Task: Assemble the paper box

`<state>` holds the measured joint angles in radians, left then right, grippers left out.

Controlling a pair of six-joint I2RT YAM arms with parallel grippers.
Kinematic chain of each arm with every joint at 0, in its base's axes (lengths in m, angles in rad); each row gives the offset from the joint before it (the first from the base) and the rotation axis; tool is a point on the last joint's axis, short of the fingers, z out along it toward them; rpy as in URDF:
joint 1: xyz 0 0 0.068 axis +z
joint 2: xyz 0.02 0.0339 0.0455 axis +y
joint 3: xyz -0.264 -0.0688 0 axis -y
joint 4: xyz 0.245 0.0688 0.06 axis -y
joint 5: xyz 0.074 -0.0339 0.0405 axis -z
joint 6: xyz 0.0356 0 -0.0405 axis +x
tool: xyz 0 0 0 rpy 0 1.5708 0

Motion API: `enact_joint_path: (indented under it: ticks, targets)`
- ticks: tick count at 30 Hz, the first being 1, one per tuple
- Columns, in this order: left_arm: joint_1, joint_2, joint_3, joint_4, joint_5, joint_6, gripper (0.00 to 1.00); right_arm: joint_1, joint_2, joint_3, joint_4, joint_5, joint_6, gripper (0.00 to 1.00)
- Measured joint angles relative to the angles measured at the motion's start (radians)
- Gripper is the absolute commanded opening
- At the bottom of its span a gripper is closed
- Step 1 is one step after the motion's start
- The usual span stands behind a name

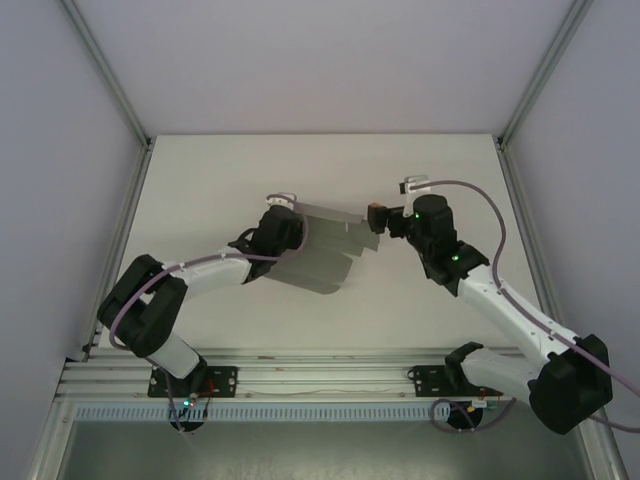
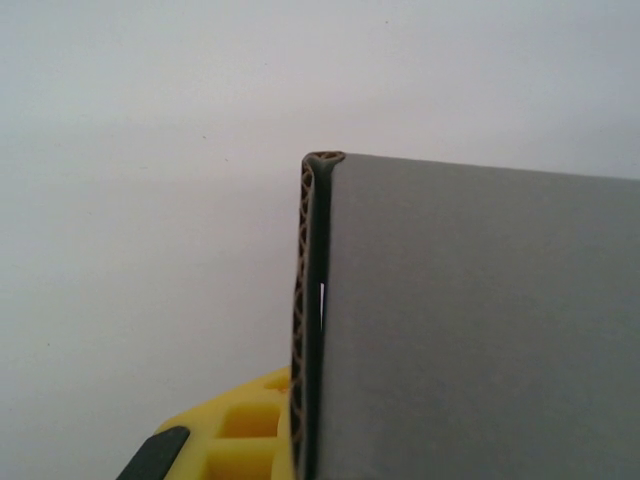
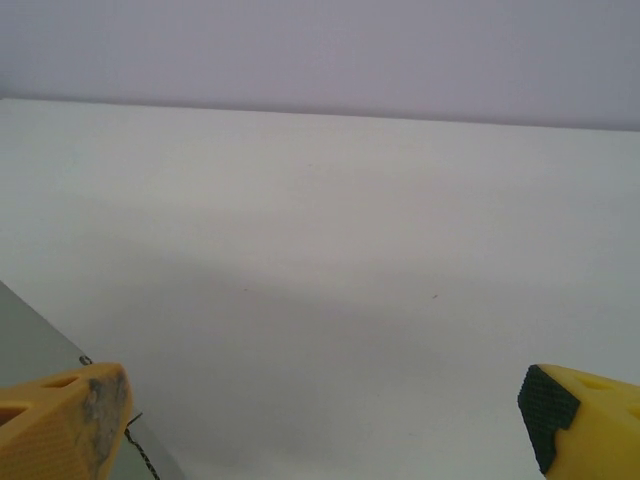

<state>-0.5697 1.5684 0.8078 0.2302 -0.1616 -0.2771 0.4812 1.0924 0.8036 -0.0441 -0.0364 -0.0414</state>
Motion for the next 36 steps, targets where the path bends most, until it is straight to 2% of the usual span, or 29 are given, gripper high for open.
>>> enact_joint_path:
  ticks: [7,13,20,23,25,31,33,36]
  targets:
    - [0.000,-0.005,-0.003,-0.001,-0.022,-0.003,0.00,0.000,0.112,0.027,-0.039,-0.138,0.001,1.00]
    - [0.000,-0.005,-0.005,-0.040,-0.042,-0.002,0.00,0.005,0.209,0.047,-0.053,-0.164,0.003,1.00]
    - [0.000,-0.005,-0.005,-0.086,-0.042,-0.005,0.00,0.060,0.285,0.073,-0.008,-0.185,0.009,1.00]
    - [0.000,-0.005,-0.004,-0.083,-0.037,-0.001,0.00,0.053,0.255,0.068,-0.006,-0.154,0.025,1.00]
    - [0.000,-0.005,-0.004,-0.074,-0.024,0.005,0.00,0.027,0.195,0.037,-0.002,-0.180,0.031,1.00]
    - [0.053,-0.010,-0.007,-0.032,0.121,0.014,0.00,-0.105,-0.019,-0.080,-0.024,-0.436,0.016,0.99]
    - [0.075,-0.022,-0.014,-0.019,0.172,0.018,0.00,-0.113,-0.050,-0.099,-0.031,-0.514,0.006,0.95]
    - [0.081,-0.046,-0.024,0.003,0.243,0.027,0.00,-0.116,-0.040,-0.103,-0.034,-0.605,-0.002,0.81]
